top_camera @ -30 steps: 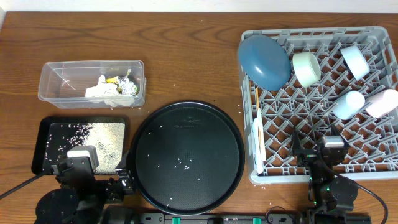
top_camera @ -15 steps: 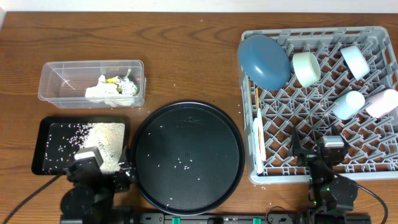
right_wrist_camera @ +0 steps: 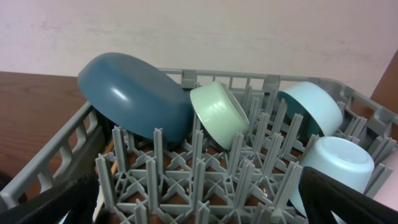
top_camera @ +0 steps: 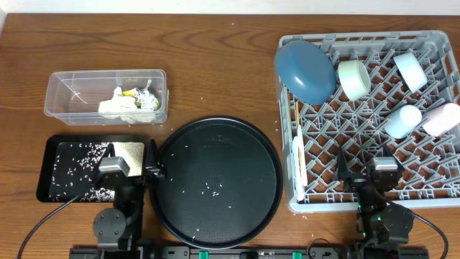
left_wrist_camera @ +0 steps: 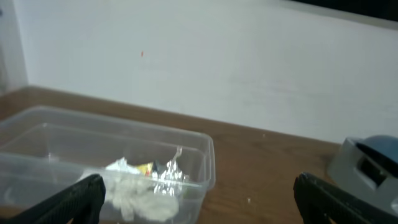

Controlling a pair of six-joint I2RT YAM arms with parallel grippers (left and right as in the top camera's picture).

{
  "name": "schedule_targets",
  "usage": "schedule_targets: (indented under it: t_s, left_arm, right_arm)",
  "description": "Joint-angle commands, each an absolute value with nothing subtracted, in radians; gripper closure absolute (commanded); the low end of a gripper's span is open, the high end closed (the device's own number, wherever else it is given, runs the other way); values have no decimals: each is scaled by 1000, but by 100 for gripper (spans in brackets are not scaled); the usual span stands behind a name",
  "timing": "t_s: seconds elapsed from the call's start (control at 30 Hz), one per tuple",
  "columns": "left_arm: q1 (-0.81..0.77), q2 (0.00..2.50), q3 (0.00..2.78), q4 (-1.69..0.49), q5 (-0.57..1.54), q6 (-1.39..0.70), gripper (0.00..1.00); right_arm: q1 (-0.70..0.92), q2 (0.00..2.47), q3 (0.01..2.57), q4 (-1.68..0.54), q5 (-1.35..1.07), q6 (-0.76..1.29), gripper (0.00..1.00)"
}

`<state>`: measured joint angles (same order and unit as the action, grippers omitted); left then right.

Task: Sort waste into correct bins and load items into the dishwasher rack

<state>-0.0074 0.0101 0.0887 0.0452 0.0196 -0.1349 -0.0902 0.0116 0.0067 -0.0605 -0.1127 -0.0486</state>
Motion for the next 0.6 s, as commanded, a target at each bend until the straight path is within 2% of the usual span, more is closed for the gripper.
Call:
schedule_targets:
  t_s: [0.0,0.07,0.23,0.57]
  left_arm:
    - [-3,2,24,129,51,-45,2]
    - [-3,1,4,128,67,-32,2]
    - [-3,2,4,-77,66,-35,2]
    - [-3,4,4,-66,67,-35,2]
  right_arm:
    - [-91,5,6,-64,-120,-61,1]
    - [-91,5,6,-64,-120,-61,1]
    - [-91,5,6,-64,-120,-61,1]
    - [-91,5,6,-64,-120,-61,1]
